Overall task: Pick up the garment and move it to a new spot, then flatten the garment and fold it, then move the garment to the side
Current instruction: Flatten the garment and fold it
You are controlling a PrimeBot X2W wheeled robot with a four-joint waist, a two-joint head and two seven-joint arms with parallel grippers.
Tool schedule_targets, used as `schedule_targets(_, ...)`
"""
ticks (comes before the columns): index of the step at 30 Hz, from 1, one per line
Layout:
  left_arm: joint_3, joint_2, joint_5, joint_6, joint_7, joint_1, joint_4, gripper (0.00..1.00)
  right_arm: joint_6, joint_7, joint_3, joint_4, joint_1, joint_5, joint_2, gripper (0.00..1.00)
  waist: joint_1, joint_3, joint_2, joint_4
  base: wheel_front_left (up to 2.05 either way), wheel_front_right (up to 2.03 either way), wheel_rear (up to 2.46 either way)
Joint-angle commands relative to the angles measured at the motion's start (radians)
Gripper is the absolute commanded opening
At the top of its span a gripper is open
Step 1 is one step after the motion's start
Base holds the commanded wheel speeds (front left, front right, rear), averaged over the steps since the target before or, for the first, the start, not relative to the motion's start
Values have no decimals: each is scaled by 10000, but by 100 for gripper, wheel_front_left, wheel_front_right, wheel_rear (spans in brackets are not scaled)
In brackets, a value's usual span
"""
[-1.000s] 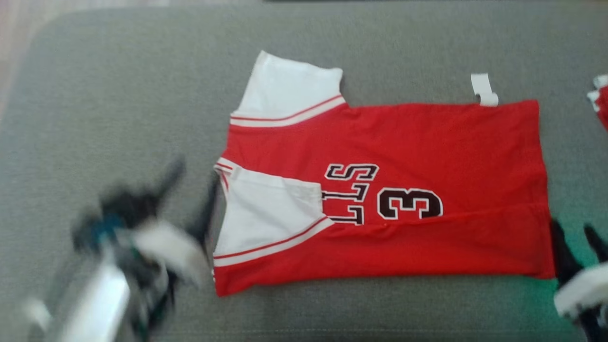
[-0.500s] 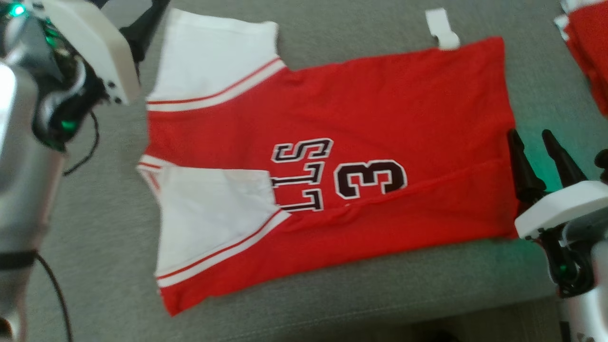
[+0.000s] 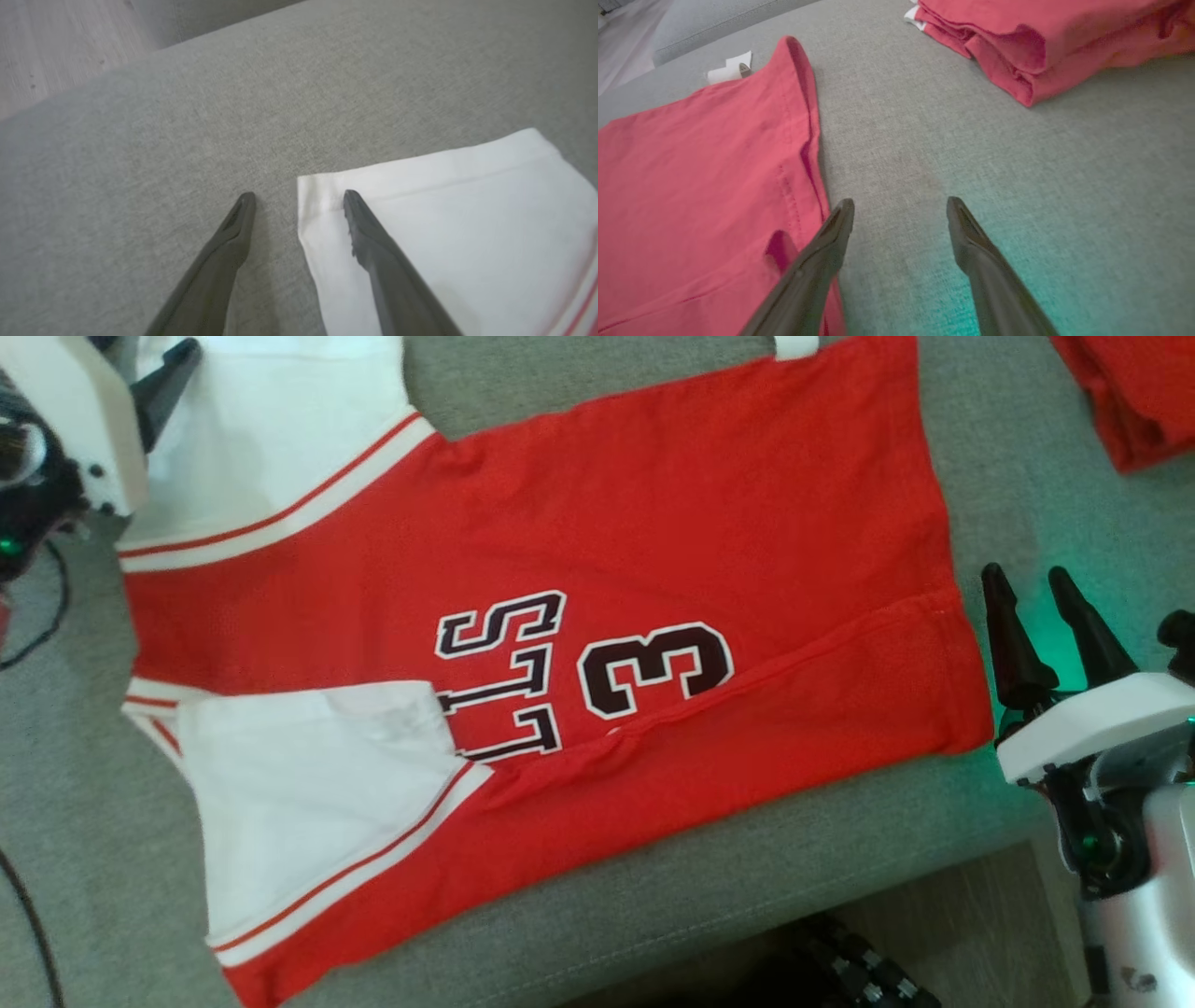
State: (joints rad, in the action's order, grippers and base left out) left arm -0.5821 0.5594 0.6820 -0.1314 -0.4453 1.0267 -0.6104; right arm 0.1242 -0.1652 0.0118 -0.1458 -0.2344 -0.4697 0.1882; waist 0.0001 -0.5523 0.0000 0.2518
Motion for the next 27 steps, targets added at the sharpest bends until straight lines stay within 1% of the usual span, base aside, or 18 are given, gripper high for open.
schedule_targets(1,292,614,-31,9,5,562,109,100,65,138,-144,239,3,-96,150,100,-1,-66,0,89,0,0,0)
schedule_targets(7,66,703,-24,9,102,676,-562,100,65,269,-209,65,-25,-161,142,100,-1,-64,0,255,0,0,0)
schedule_targets(8,15,699,22,9,62,677,-634,65,65,279,-195,42,-27,-166,160,100,-1,-40,0,265,0,0,0)
schedule_targets(9,-37,699,61,9,23,681,-688,44,65,284,-168,25,-27,-171,182,100,-1,-9,0,266,0,0,0)
schedule_targets(10,-80,697,96,8,-9,687,-740,30,65,289,-132,12,-23,-169,209,100,-1,33,0,257,0,0,0)
schedule_targets(11,-123,684,142,8,-59,687,-789,22,65,280,-101,1,-16,-169,238,100,-1,82,0,245,0,0,0)
schedule_targets(12,-176,675,202,8,-160,677,-843,3,65,265,-72,-4,-10,-165,269,100,-1,136,0,230,0,0,0)
schedule_targets(13,-231,659,290,8,-289,654,-881,0,65,258,-41,-1,-8,-150,299,100,-1,199,0,214,0,0,0)
schedule_targets(16,-380,590,600,8,-460,572,-789,0,65,253,31,69,-45,-113,354,100,-1,416,0,120,0,0,0)
schedule_targets(22,-831,557,686,8,684,537,-172,0,65,16,-65,159,-549,24,509,100,-1,1008,0,-266,0,0,0)
schedule_targets(25,-1113,487,901,8,1243,526,213,0,65,-266,-101,-12,-997,49,579,100,-1,1321,0,-516,0,0,0)
schedule_targets(27,-1217,478,976,8,1418,525,358,0,65,-361,-118,-126,-1166,46,603,100,-1,1417,0,-599,0,0,0)
